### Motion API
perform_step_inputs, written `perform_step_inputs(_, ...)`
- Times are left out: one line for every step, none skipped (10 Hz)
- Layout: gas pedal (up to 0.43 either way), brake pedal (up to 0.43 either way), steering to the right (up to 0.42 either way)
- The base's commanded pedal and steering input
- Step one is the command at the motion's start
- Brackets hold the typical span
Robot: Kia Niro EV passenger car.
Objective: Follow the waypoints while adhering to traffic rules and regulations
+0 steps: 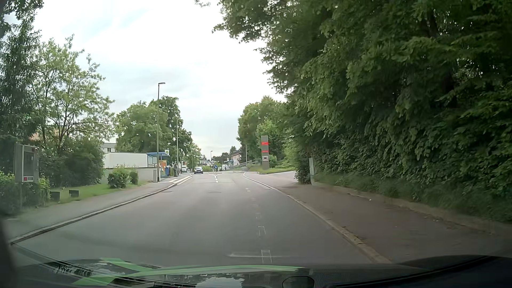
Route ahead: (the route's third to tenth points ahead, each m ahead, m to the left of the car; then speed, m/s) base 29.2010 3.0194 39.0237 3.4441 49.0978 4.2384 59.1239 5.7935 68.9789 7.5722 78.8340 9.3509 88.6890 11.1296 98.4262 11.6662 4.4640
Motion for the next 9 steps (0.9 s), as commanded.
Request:
perform_step_inputs(0.13, 0.0, -0.091)
perform_step_inputs(0.13, 0.0, -0.084)
perform_step_inputs(0.13, 0.0, -0.069)
perform_step_inputs(0.13, 0.0, -0.057)
perform_step_inputs(0.13, 0.0, -0.04)
perform_step_inputs(0.13, 0.0, -0.028)
perform_step_inputs(0.13, 0.0, -0.021)
perform_step_inputs(0.13, 0.0, -0.018)
perform_step_inputs(0.13, 0.0, -0.034)
